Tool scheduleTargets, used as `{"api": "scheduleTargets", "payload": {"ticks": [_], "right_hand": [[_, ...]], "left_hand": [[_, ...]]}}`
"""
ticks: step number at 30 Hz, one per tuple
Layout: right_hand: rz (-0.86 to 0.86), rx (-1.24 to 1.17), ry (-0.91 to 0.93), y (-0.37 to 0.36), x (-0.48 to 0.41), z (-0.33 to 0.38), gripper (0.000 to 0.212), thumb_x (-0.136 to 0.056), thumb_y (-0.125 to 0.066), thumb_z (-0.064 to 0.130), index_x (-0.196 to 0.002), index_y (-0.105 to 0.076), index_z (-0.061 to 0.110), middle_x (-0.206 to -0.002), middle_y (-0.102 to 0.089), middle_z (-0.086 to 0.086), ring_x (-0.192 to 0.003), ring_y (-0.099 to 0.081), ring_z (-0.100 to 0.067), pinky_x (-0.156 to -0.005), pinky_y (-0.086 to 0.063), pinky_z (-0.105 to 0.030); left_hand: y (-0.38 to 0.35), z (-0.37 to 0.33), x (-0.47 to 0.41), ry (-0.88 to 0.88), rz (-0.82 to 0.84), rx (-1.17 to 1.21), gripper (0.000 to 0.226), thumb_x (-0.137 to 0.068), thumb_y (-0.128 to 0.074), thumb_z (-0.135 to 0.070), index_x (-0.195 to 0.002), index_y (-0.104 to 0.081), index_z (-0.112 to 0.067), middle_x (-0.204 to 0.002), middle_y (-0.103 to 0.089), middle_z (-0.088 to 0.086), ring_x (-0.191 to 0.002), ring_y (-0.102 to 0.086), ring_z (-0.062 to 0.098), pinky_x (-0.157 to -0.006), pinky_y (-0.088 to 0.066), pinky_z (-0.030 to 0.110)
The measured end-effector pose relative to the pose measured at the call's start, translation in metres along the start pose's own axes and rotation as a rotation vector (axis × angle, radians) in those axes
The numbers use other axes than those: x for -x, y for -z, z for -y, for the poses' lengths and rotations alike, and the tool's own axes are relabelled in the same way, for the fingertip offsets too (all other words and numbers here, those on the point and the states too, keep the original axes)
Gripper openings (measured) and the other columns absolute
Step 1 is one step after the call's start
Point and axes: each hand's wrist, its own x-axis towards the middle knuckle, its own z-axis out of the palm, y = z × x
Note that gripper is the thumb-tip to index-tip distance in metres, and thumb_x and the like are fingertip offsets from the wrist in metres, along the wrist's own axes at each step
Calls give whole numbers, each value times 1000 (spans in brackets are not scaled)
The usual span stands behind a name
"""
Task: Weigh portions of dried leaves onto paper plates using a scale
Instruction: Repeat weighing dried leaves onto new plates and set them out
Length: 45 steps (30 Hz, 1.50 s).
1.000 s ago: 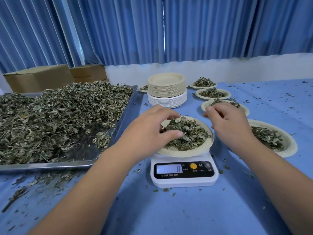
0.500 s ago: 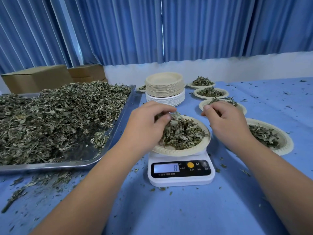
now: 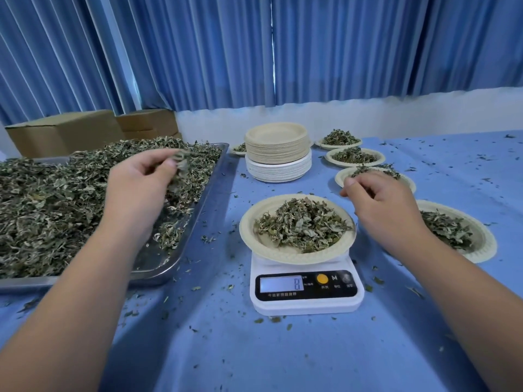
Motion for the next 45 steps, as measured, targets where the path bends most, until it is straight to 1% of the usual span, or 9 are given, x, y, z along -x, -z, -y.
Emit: {"api": "scheduleTargets", "payload": {"ticks": [4,6,10,16,20,24,31,39,45], "right_hand": [[17,16,7,-1,0,0,27,-97,-52,21,-75,-66,16,-71,-53,14,-72,-51,2,-66,-35,-16],[24,23,2,-2,0,0,28,-97,-52,21,-75,-67,15,-72,-54,14,-72,-51,2,-66,-35,-15],[20,31,-2,-1,1,2,28,-97,-52,21,-74,-66,16,-73,-55,14,-74,-52,2,-65,-34,-10],[32,38,2,-2,0,2,29,-97,-52,21,-73,-66,16,-70,-53,13,-73,-51,3,-64,-33,-10],[26,27,-1,-2,0,1,29,-97,-52,22,-72,-65,18,-68,-52,12,-70,-50,5,-62,-33,-13],[-2,-11,0,-1,-1,1,31,-97,-52,23,-67,-62,23,-68,-52,11,-69,-50,-2,-63,-36,-22],[-6,-18,12,-2,-3,0,38,-95,-54,21,-59,-52,33,-64,-48,11,-63,-47,0,-60,-32,-20],[11,-15,-27,-1,-2,-1,27,-97,-52,23,-75,-66,18,-70,-51,12,-68,-48,0,-63,-35,-19],[4,-30,-29,-1,-1,0,28,-97,-52,22,-74,-66,16,-66,-51,13,-70,-49,-4,-68,-35,-28]], "left_hand": [[16,29,-11,99,95,-499,18,-94,-60,-23,-92,-71,-37,-87,-69,-6,-58,-54,12,-52,-40,25],[18,35,-11,114,168,-651,17,-94,-58,-28,-105,-70,-32,-93,-65,-8,-64,-54,8,-57,-37,26],[9,25,-4,38,192,-565,15,-96,-54,-28,-101,-68,-33,-95,-63,-18,-86,-57,4,-74,-38,25],[-33,-11,13,-163,344,-365,16,-93,-59,-23,-90,-72,-33,-66,-64,-20,-55,-51,-9,-50,-36,6],[-65,-41,19,-297,570,-347,13,-92,-63,-24,-91,-71,-34,-82,-67,-19,-74,-58,-6,-64,-40,2],[-90,-58,23,-417,767,-467,10,-88,-68,-30,-95,-69,-35,-93,-66,-17,-84,-60,-1,-77,-44,15],[-109,-61,36,-557,1037,-608,31,-83,-74,-31,-113,-68,-35,-109,-58,-18,-99,-50,-1,-93,-37,22],[-115,-56,37,-583,1093,-686,34,-84,-73,-32,-117,-66,-38,-117,-57,-14,-114,-48,8,-101,-37,36],[-121,-45,36,-617,1069,-773,33,-85,-71,-37,-117,-64,-41,-115,-56,-15,-110,-45,6,-91,-37,27]]}}
